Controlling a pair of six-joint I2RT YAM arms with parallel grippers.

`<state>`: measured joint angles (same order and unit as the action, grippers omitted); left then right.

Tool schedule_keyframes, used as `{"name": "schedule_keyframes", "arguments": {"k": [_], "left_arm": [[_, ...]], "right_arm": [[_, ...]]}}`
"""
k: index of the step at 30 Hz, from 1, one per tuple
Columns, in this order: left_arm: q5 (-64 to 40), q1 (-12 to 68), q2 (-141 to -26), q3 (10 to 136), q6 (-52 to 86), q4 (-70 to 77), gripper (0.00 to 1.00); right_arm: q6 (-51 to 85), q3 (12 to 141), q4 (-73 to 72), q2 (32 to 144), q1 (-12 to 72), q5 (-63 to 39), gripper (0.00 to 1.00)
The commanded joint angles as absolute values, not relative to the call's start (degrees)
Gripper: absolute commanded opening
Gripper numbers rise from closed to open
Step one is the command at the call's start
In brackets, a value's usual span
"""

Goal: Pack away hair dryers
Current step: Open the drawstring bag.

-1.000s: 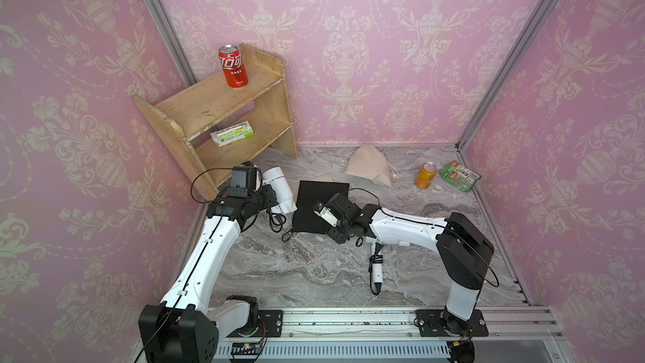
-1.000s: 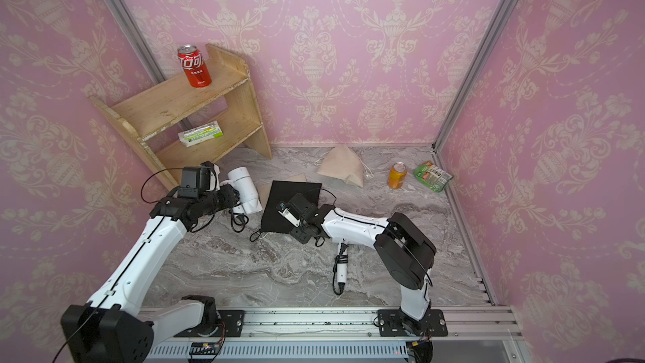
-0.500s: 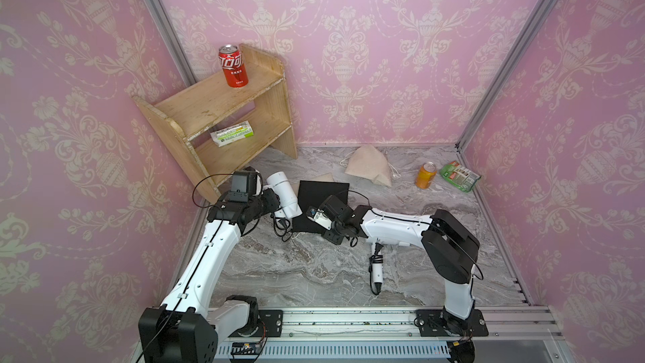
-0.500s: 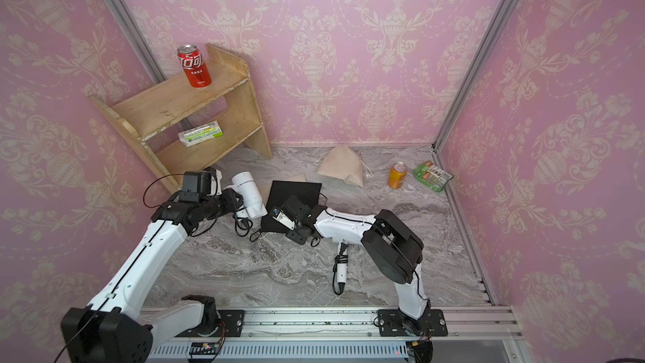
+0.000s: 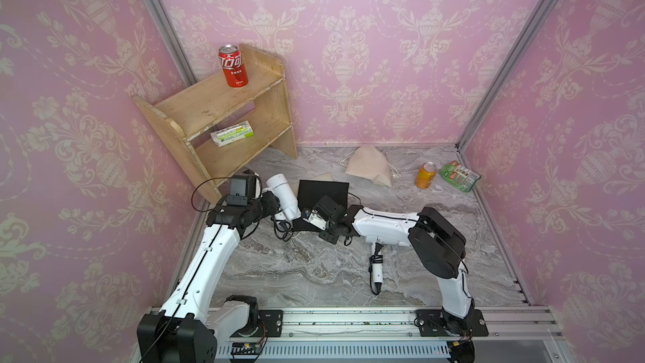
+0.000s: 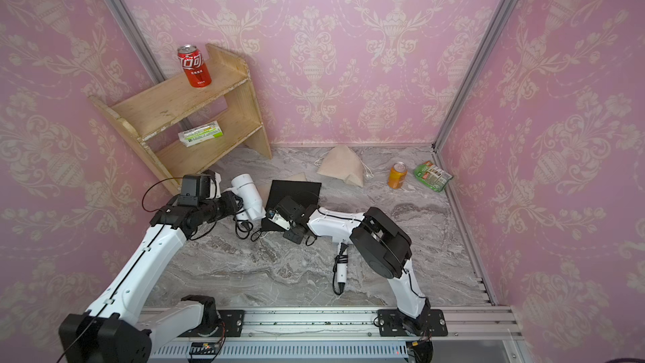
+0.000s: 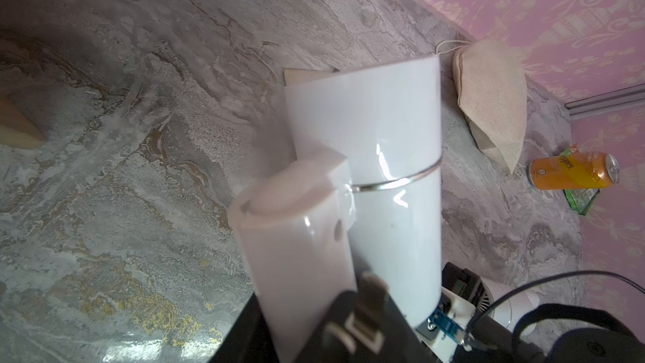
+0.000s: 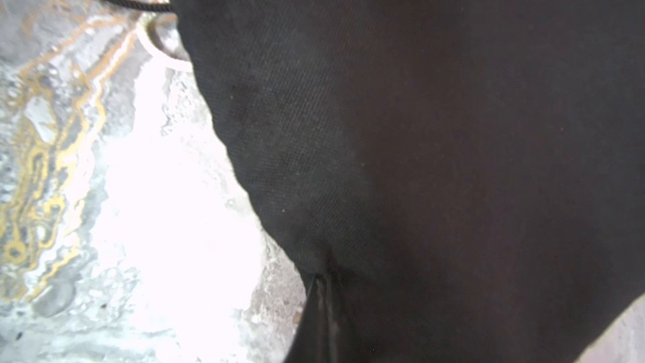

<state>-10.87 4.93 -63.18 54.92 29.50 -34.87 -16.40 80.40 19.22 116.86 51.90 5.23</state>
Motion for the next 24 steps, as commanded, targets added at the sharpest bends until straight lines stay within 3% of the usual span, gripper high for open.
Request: {"name": "schedule_keyframes", "arguments": {"k": [1,14,24], "left_arm": [[-13.11,4.66,-61.05,54.37,30.26,-34.57,0.09],[-16.98,4.61,-55.45,47.43,32.14,-36.38,0.1],[-26.78,5.03,-51.26,42.36,33.21,-34.28,0.1]], "right_arm": [[-14.92,82.48,19.03,115.88,51.99,2.12,0.0],[-7.04,84.81,18.95,111.67,46.34,-10.42,0.0],[-2.44,89.52,20.35,113.06,44.44,-11.2,0.0]]}}
